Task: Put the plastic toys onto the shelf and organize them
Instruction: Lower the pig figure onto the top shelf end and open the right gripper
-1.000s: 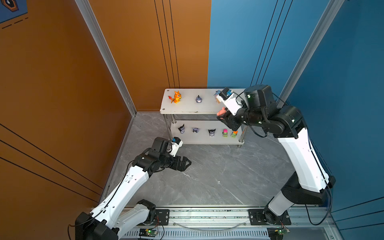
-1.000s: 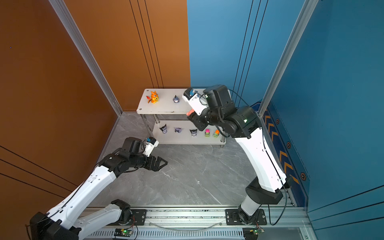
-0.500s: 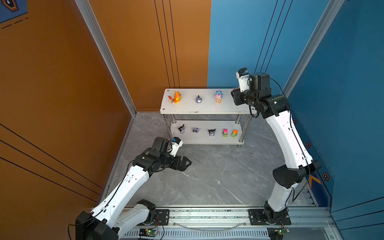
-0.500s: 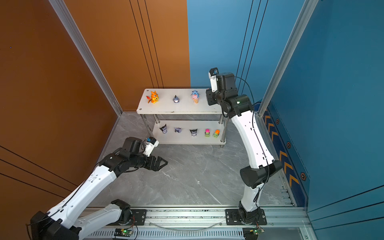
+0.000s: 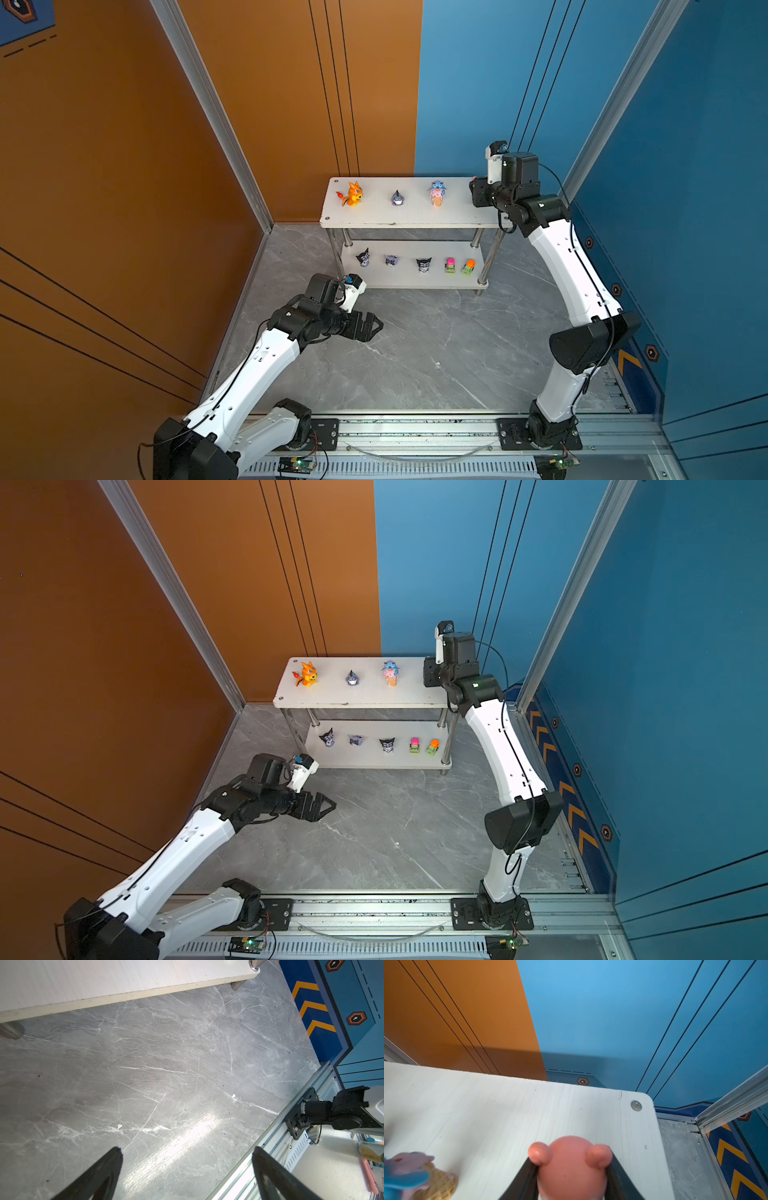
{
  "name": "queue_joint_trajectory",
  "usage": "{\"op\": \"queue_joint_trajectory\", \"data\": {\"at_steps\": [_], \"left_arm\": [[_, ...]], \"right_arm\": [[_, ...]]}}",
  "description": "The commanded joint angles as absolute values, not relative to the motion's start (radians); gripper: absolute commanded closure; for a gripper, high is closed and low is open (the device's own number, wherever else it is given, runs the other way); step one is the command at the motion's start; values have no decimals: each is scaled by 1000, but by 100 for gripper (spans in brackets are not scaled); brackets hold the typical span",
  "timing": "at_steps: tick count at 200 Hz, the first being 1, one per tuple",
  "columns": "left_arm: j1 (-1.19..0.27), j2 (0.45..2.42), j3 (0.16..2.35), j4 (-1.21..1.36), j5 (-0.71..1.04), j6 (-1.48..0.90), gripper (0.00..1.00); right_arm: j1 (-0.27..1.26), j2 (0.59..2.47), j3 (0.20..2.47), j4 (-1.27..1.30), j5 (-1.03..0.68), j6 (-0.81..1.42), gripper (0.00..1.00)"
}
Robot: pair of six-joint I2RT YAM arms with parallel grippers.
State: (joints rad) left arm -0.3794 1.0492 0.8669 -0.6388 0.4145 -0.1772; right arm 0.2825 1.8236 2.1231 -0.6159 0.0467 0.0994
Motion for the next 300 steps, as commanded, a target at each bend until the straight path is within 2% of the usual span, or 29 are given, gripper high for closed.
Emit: {"op": "queue_joint_trajectory", "data": {"at_steps": [1,49,110,135,153,242,251,259,300], "left_arm": [[-368,1055,864,-630,439,-172,1],[-367,1055,864,-631,442,-172,1],[-366,1052,863,-631,445,-172,1],[-367,1051,863,-630,444,-172,1],[-367,1052,863,-630,444,-172,1],[-366,1051,865,-631,450,-171,1],[-367,1051,864,-630,449,-171,1],[-367,1050,864,-631,450,-171,1],[-366,1044,865,-627,448,-173,1]], "right_arm": [[279,1803,2108,-556,19,124,81],[279,1801,2092,-569,9,123,76],[280,1799,2090,-592,9,118,57],[279,1790,2079,-588,9,115,53],[280,1783,2075,-586,11,114,44],[284,1708,2014,-601,13,103,17],[285,1694,2010,-612,7,102,11],[287,1677,2003,-623,2,100,0],[307,1517,1903,-607,3,91,0]]}}
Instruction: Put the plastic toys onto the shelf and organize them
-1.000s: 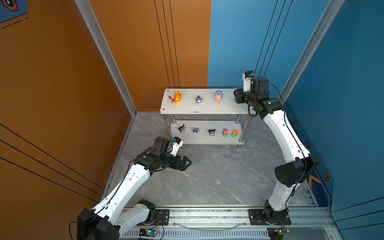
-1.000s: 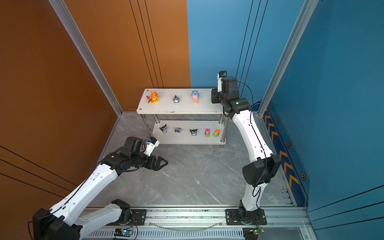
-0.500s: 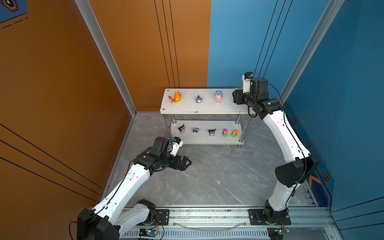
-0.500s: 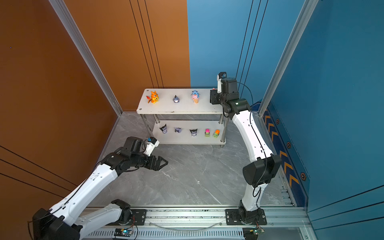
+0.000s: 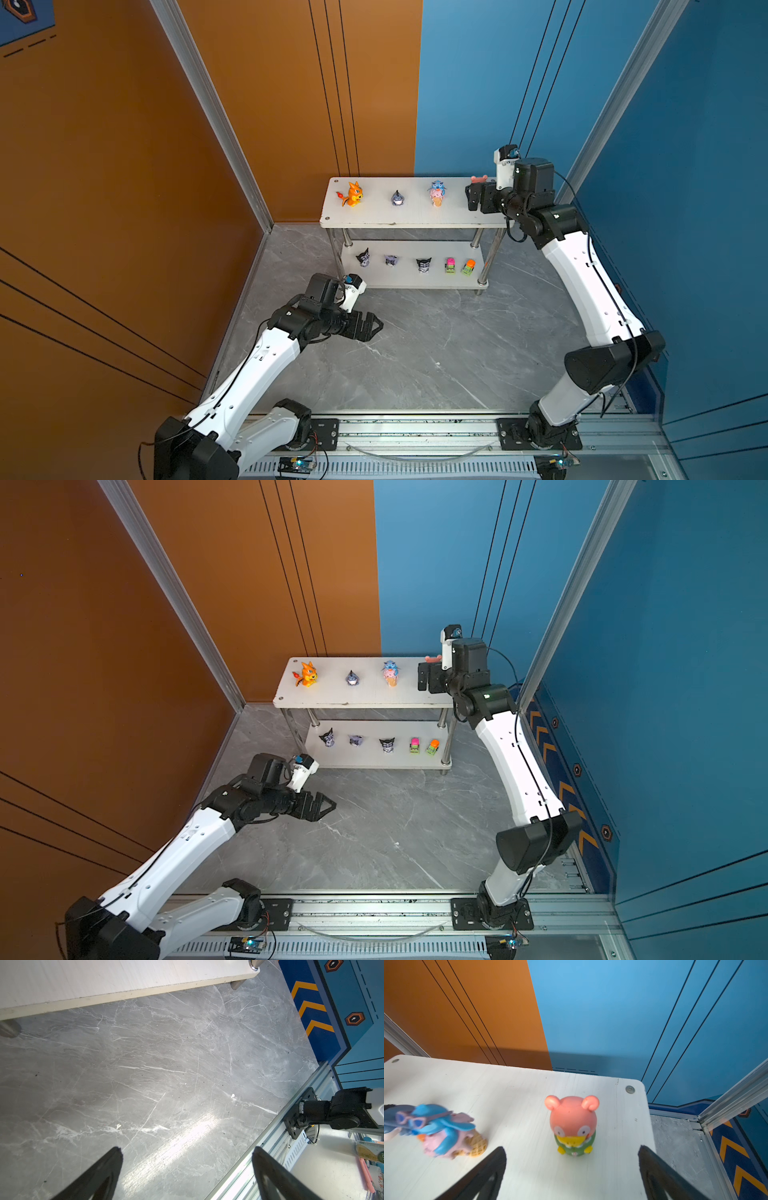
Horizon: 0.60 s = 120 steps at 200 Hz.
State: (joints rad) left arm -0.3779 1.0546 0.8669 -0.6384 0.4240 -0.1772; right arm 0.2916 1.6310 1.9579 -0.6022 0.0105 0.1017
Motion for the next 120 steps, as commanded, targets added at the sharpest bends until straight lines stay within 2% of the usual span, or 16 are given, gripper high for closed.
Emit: {"op": "queue_joint_trajectory", "data": {"at_steps": [1,23,49,71,94,120], "left_arm": [[-366,1043,865,-627,448,-173,1],[-367,1027,872,-617,394,-189,0],[-366,943,811,-437,132,-259,2],[-354,896,683,-204,-174,-291,2],[-345,940,522,140,-376,-160,2],[-306,1111,421,443,-502,11,2]], "right_arm": [[307,1512,1900,-606,4,91,0],[306,1379,1821,-579,59,92,0],[290,1197,1627,-559,218,74,0],[273,993,1322,-438,353,50,0],[237,847,1033,-374,453,110,0],[208,796,632,-138,404,93,0]]}}
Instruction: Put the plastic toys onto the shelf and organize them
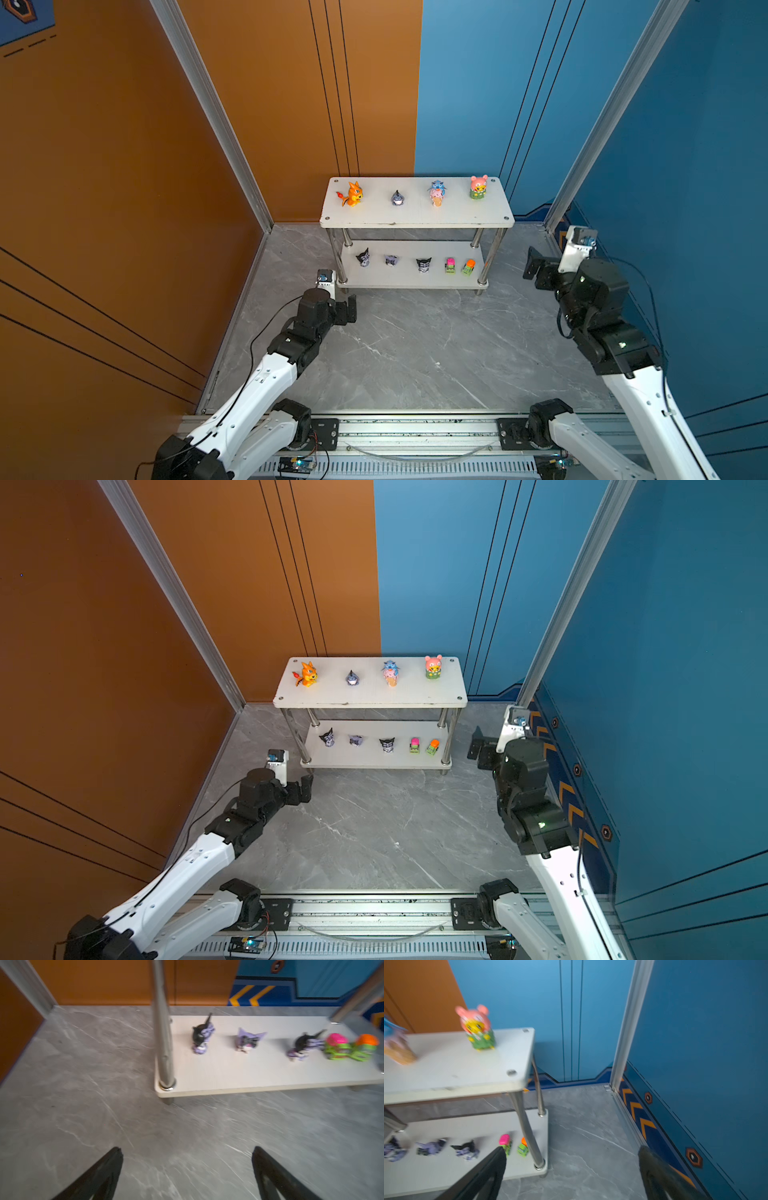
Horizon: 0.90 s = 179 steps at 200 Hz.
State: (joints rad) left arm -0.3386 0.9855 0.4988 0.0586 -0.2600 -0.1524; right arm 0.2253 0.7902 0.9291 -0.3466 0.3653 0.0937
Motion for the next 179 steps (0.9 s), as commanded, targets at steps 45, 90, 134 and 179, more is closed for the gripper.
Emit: {"op": "queue_joint_trajectory", "data": {"at_steps": [45,90,134,179], "left_arm": [[-274,1425,263,1044,-516,186,2],[-115,1564,284,1106,-345,38,2],[-108,1570,334,1029,-302,50,2],[-102,1571,349,999,-296,42,2]], "right_arm": [[145,1039,168,679,426,100,0],[96,1313,186,1026,352,41,0],[67,1501,326,929,256,54,0],[50,1529,379,866,228,64,0]]}}
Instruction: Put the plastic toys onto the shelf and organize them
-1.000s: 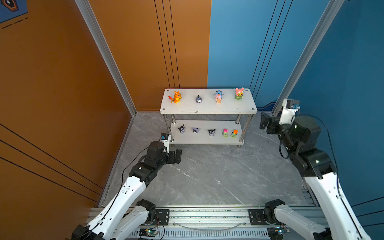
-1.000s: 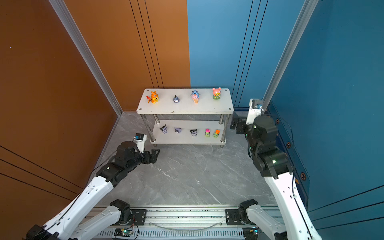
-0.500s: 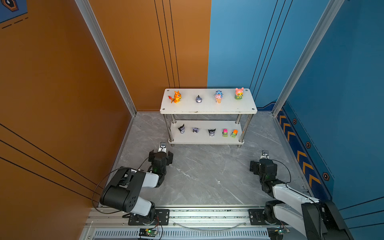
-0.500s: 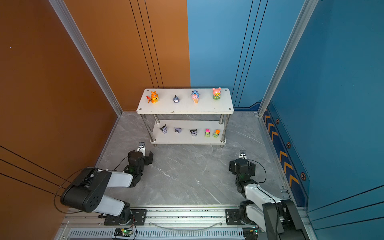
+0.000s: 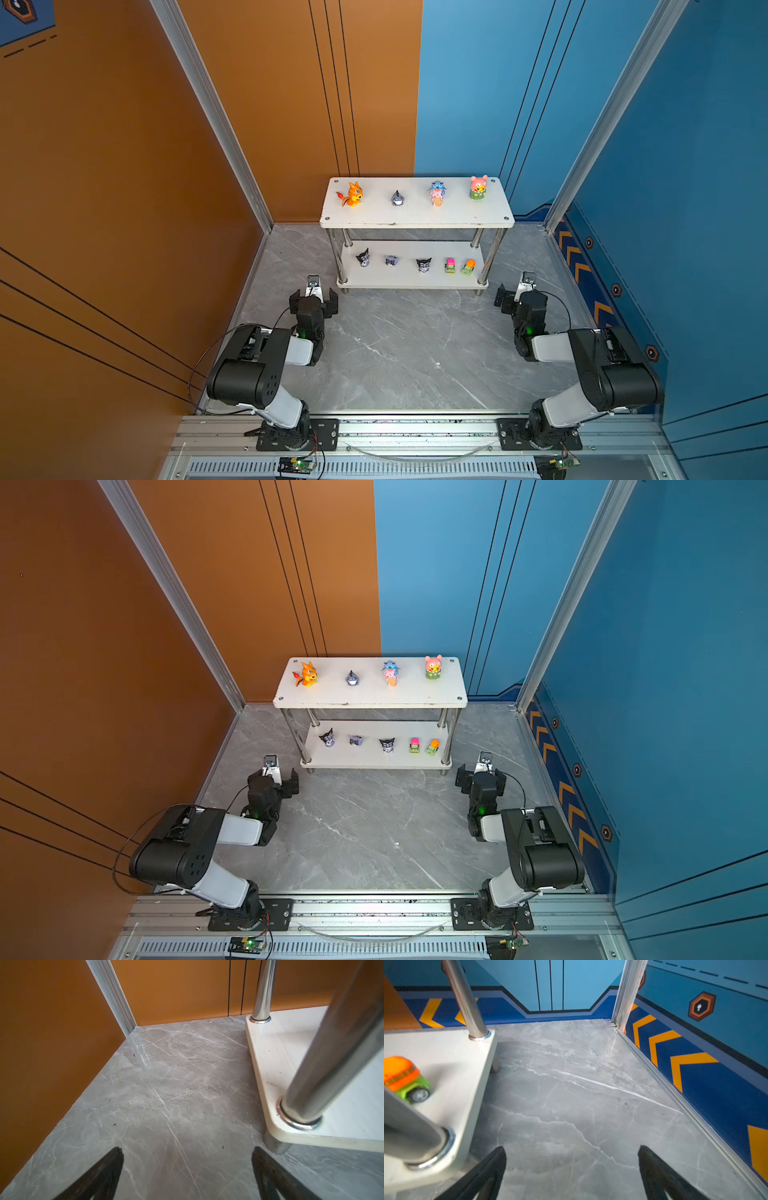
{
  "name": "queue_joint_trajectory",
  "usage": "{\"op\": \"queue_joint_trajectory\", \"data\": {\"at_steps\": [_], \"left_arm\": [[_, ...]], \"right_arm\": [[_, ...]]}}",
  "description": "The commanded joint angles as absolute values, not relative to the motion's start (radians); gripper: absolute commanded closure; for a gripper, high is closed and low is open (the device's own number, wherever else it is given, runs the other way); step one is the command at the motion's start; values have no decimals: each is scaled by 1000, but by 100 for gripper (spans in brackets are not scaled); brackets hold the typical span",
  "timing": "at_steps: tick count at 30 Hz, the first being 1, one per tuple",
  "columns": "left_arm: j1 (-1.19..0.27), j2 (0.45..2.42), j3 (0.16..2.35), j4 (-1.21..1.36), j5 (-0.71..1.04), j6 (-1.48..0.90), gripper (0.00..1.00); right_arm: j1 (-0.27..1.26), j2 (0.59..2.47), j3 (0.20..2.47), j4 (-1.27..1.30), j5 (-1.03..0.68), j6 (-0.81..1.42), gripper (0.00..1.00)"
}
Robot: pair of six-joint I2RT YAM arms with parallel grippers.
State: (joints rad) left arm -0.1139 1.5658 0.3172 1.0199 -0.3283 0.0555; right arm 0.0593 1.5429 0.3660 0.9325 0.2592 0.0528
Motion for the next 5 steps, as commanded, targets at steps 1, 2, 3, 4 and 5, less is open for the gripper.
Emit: {"op": "queue_joint_trajectory", "data": {"at_steps": [1,2,3,4,5], "left_arm": [[-100,1570,350,996,-294,41,2],[-91,1566,361,966,-281,33,2],[-82,1566,366,954,-263,28,2],[-78,1564,365,953,-258,25,2],[-80,1564,364,953,-258,25,2]], "right_arm": [[50,1528,380,861,227,64,0],[49,1529,379,869,227,64,0],[49,1535,375,885,228,64,0],[50,1534,376,883,228,64,0],[49,1527,376,868,227,64,0]]}}
